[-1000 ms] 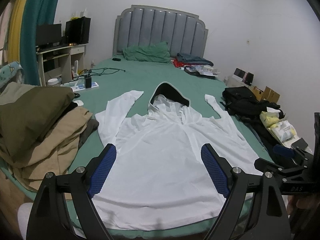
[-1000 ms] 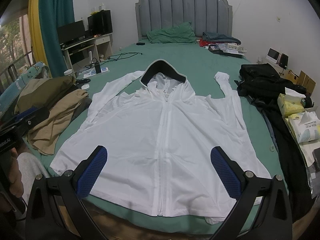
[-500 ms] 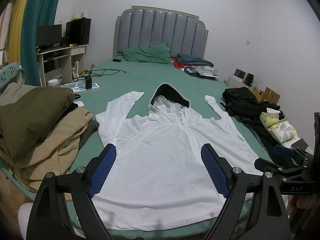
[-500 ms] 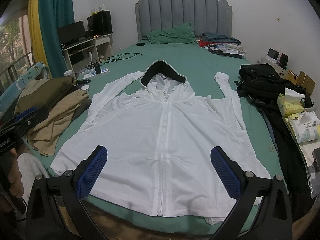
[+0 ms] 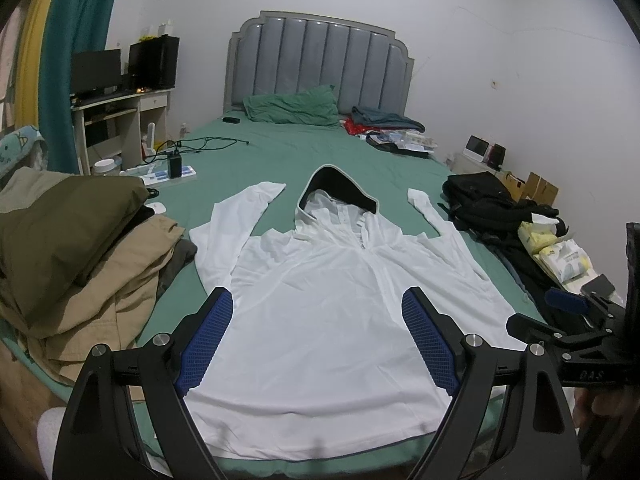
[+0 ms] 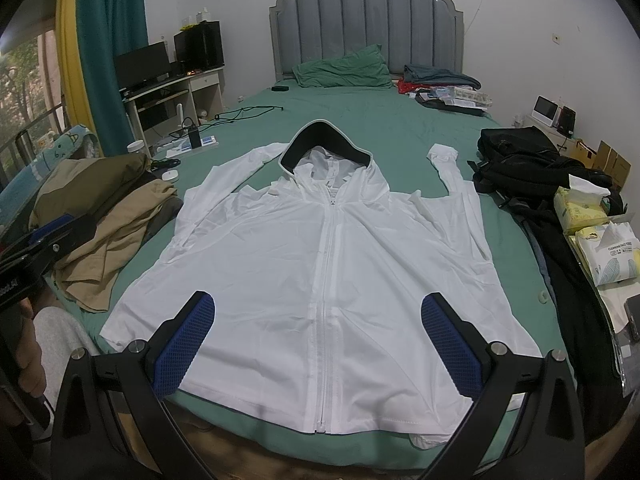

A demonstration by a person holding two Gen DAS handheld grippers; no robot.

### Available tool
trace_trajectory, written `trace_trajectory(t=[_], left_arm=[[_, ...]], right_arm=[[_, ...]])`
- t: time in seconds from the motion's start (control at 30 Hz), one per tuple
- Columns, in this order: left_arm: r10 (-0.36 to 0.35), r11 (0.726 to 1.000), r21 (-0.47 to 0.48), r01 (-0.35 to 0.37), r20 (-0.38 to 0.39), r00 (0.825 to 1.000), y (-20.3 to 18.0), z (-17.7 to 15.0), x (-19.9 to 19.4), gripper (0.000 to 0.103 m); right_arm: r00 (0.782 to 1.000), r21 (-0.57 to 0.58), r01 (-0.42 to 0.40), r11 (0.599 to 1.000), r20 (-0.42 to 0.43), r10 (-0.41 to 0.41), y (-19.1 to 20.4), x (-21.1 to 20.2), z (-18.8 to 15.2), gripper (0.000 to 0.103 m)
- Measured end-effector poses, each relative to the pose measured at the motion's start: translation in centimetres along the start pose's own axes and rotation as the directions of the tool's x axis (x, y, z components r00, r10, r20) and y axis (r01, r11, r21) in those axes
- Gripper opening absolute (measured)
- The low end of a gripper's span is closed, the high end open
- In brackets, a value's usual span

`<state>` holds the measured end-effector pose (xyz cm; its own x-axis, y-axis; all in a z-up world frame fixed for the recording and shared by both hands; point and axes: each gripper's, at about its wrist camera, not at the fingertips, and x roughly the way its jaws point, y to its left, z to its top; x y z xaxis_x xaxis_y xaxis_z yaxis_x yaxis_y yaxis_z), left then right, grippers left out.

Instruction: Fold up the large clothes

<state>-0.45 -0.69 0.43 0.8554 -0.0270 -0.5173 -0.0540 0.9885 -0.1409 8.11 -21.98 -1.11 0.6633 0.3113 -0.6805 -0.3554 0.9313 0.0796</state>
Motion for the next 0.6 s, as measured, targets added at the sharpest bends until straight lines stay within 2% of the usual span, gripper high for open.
trace_trajectory(t=[0.2,0.3,0.6], left_arm=[[-0.004,1.000,-0.001,0.004,-0.003,1.000,-0.03,-0.02,0.01,0.089],[-0.038,0.999,-0.019,0.038,-0.008,0.999,0.10,-0.05,0.02,0.089],[-0.044,0.999,-0.011,0.044,-0.023,0.999,0.15,-0.12,0.36,0.089]], right_arm=[[1.000,-0.001,0.000,1.000,0.000,0.000,0.05,0.00,-0.02,0.102],[1.000,0.000,0.000,1.000,0.000,0.000,0.04,0.04,-0.03,0.102],[1.000,0.002,0.001,1.000,-0.006,-0.001,-0.06,0.16,0.19,0.102]])
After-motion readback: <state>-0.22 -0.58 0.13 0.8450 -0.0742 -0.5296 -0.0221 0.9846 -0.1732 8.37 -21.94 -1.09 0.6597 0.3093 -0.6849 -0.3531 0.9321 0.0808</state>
